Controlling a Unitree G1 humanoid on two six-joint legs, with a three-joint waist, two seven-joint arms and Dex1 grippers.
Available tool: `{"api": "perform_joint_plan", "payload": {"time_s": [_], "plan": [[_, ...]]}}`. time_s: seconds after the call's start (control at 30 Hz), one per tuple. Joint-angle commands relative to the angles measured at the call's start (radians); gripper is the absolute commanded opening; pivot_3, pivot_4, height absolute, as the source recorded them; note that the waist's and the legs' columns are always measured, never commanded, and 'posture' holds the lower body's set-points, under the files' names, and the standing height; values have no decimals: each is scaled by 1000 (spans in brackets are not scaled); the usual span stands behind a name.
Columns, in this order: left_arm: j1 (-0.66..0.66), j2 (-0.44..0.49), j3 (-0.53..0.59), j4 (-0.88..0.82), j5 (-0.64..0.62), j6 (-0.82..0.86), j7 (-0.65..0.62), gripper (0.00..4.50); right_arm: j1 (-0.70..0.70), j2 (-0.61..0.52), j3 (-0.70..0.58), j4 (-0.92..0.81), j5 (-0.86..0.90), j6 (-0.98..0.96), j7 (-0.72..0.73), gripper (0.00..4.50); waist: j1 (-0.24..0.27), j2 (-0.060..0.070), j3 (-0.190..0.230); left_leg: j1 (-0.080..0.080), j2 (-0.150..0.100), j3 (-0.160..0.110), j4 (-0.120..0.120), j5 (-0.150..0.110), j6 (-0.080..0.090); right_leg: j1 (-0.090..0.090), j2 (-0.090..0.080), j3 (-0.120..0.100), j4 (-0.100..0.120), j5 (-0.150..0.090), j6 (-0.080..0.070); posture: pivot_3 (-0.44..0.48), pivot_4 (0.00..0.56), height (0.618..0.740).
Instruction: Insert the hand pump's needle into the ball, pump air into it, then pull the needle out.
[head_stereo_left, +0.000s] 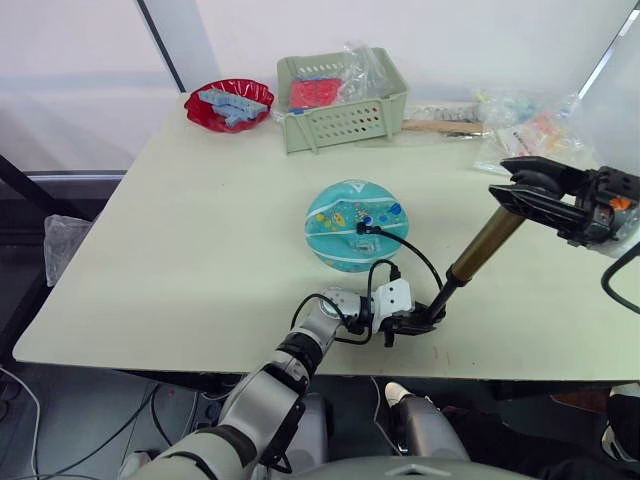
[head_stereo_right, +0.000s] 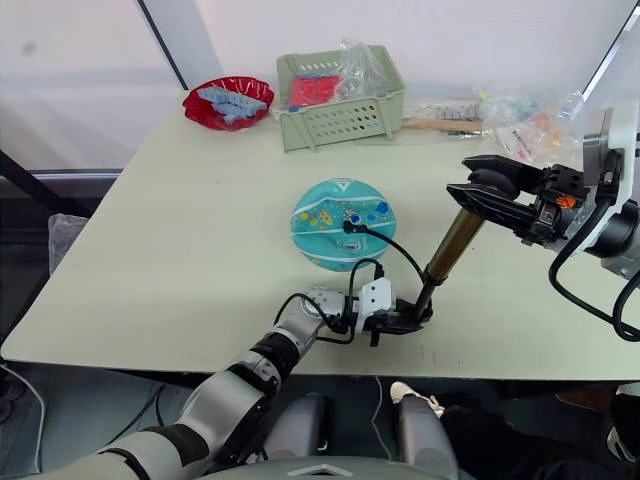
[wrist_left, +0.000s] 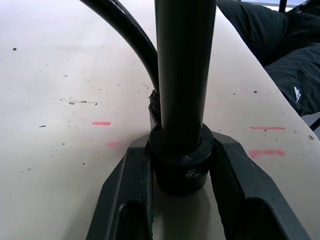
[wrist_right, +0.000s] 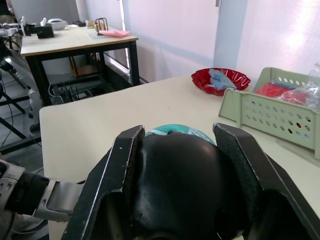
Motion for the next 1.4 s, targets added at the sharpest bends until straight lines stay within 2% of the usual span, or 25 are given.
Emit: {"api": "perform_joint_plan", "payload": {"time_s": [0.03, 0.17, 0.23, 0.33, 0.4, 0.7, 0.8, 1.03, 1.1, 1.4], "plan": [[35, 22, -24, 67, 55, 23, 8, 1081, 98, 52, 52, -42, -154, -107, 34, 1787, 0, -3, -2, 0, 0, 0, 0, 0, 0, 0, 0, 0, 0, 0, 0, 0, 150, 736], [40, 22, -25, 68, 56, 22, 9, 1081, 188, 119, 137, -36, -282, -200, 61, 1787, -2, -7, -5, 8, 1, 0, 0, 0, 0, 7, 0, 0, 0, -3, 4, 0, 150, 736], [40, 24, -25, 70, 58, 21, 12, 1081, 236, 169, 204, -20, -350, -247, 59, 1787, -3, -12, -10, 10, 1, 0, 0, 0, 0, 7, 1, -1, 0, -4, 1, 0, 150, 736], [37, 25, -23, 74, 62, 22, 21, 1081, 303, 213, 310, 50, -513, -365, 82, 1787, -4, -11, -12, 10, 2, 0, 0, 0, 0, 8, 1, 0, 1, -4, 0, 0, 150, 736], [38, 26, -23, 72, 63, 22, 20, 1081, 314, 235, 337, 89, -562, -412, 83, 1787, -3, -16, -19, 11, 2, 0, 0, 0, 0, 8, 1, 0, 1, -4, 0, 0, 150, 736], [40, 32, -23, 81, 69, 17, 16, 1081, 332, 317, 433, 218, -702, -576, 106, 1787, -3, -16, -20, 11, 2, 0, 0, 0, 0, 8, 2, -1, 1, -5, -1, 0, 150, 736], [37, 31, -23, 87, 70, 16, 18, 1081, 306, 320, 406, 205, -679, -575, 104, 1787, -3, -16, -20, 11, 2, 0, 0, 0, 0, 8, 2, 0, 1, -5, -1, 0, 150, 736], [43, 40, -19, 89, 66, 26, 11, 1081, 231, 250, 270, 43, -449, -398, 105, 1787, -2, -12, -17, 9, 2, 0, 0, 0, 0, 7, 1, 0, 1, -5, -2, 0, 150, 736], [44, 43, -21, 92, 69, 21, 10, 1081, 208, 221, 231, 10, -387, -343, 104, 1787, -2, -11, -16, 8, 2, 0, 0, 0, 0, 6, 1, 0, 1, -3, -5, 0, 150, 736], [44, 37, -25, 98, 73, 14, 6, 1081, 16, 51, 50, -37, -112, -116, 81, 1787, -2, -6, -8, 7, 1, -1, -1, 0, 0, 5, 1, -1, 0, -1, -1, 0, 150, 736]]}}
